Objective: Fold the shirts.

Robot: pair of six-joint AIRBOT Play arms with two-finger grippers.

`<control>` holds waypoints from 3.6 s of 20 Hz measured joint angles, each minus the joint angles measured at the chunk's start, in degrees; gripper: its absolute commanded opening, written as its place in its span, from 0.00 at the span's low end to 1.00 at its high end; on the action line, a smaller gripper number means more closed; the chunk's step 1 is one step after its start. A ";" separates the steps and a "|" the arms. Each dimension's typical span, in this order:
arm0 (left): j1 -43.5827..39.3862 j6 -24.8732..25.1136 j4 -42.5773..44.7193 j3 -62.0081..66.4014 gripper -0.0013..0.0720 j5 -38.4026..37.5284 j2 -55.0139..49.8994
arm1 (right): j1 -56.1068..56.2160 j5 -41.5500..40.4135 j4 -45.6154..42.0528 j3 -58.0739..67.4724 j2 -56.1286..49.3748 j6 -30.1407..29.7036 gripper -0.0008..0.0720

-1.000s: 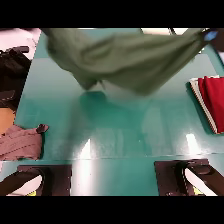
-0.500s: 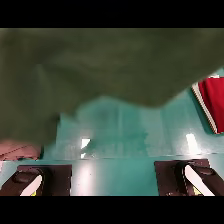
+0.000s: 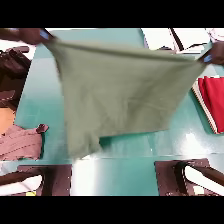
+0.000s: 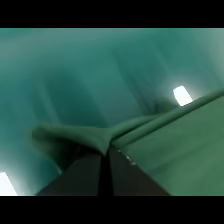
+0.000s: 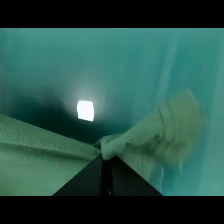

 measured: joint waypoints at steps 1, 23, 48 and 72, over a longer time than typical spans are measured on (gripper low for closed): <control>0.02 -0.28 0.17 -0.02 0.05 -0.76 -4.57 | 1.40 -1.70 -1.25 -2.38 -2.62 0.00 0.04; 9.40 -6.32 14.27 -35.80 0.82 2.93 -0.46 | 4.50 -7.02 6.43 -16.79 -0.46 -7.96 0.61; 9.99 4.00 -5.77 -50.45 0.05 19.23 9.90 | -22.05 -6.16 8.24 -52.17 6.71 -9.75 0.67; 9.99 1.90 -5.86 -17.46 0.05 19.39 38.73 | -6.43 -18.27 15.58 -10.51 24.04 -12.66 0.04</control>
